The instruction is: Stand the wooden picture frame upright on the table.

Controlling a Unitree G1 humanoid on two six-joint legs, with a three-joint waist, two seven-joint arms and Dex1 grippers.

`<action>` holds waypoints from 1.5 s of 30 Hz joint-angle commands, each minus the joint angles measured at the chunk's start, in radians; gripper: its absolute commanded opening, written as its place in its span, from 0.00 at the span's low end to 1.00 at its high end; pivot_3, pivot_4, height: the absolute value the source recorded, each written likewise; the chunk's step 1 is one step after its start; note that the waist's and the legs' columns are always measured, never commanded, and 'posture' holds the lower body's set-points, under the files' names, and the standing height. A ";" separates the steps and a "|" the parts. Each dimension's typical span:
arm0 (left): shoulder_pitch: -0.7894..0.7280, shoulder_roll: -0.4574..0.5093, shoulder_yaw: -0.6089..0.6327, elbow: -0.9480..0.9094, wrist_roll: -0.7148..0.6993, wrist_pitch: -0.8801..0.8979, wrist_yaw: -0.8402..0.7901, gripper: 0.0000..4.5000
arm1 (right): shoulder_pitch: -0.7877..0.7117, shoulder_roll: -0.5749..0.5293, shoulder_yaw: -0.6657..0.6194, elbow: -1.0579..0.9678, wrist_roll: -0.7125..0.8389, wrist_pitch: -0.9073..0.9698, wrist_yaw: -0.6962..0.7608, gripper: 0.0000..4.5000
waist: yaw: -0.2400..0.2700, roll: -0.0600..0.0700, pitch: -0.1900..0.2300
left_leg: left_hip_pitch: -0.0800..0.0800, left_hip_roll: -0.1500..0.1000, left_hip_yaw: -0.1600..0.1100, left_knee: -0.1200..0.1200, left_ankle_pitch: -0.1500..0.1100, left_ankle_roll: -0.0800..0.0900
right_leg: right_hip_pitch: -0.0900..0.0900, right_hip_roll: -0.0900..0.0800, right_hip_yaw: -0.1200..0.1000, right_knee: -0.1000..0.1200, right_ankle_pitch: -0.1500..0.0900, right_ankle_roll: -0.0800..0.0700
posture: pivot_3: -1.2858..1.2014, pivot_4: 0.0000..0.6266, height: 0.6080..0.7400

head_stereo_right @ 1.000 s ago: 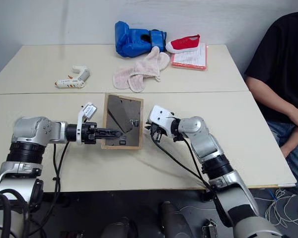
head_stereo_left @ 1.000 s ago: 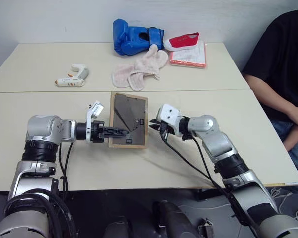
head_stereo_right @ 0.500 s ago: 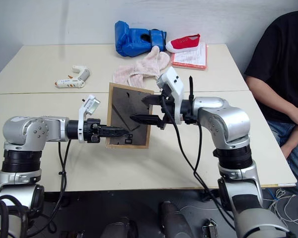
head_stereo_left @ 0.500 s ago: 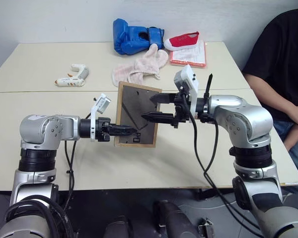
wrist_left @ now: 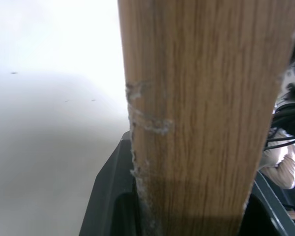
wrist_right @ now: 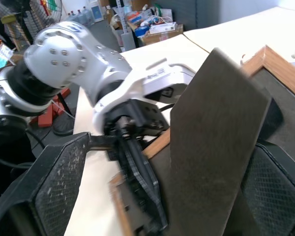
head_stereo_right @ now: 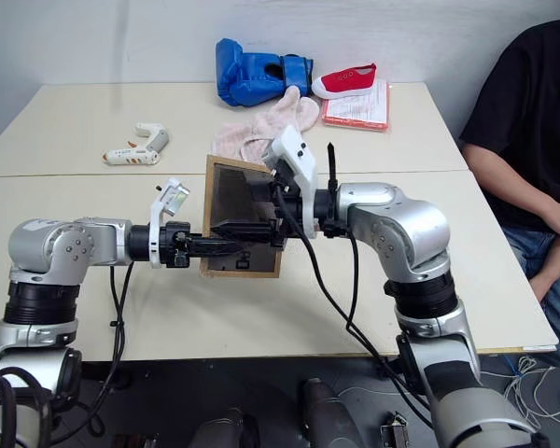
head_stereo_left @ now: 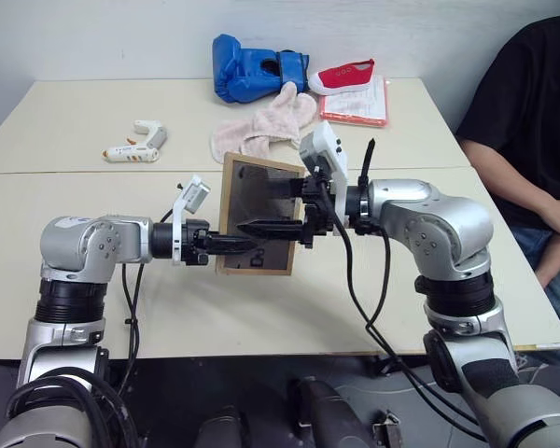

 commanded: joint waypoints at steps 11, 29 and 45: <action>-0.048 0.025 -0.008 0.058 -0.013 -0.077 -0.036 0.27 | 0.152 -0.257 -0.109 -0.154 0.104 -0.037 0.015 1.00 | 0.005 0.000 0.000 | 0.000 0.000 0.000 0.000 -0.001 0.001 | 0.000 0.000 0.000 -0.001 0.000 0.000 | 0.52 0.24 1.00; -0.092 0.010 -0.037 0.065 -0.004 -0.080 -0.041 0.27 | 0.092 -0.081 -0.020 -0.143 0.219 -0.021 -0.002 1.00 | 0.005 0.000 0.000 | -0.002 0.000 0.000 0.000 -0.001 0.001 | -0.001 0.000 0.000 -0.001 0.000 0.000 | 0.52 0.24 1.00; -0.074 0.009 -0.003 -0.024 -0.066 0.009 -0.033 0.27 | 0.367 -0.477 0.064 0.000 -0.538 -1.077 -0.076 1.00 | 0.024 -0.002 0.001 | -0.003 -0.001 0.000 0.000 -0.001 0.002 | -0.001 0.002 0.001 -0.004 0.001 0.002 | 0.52 0.24 1.00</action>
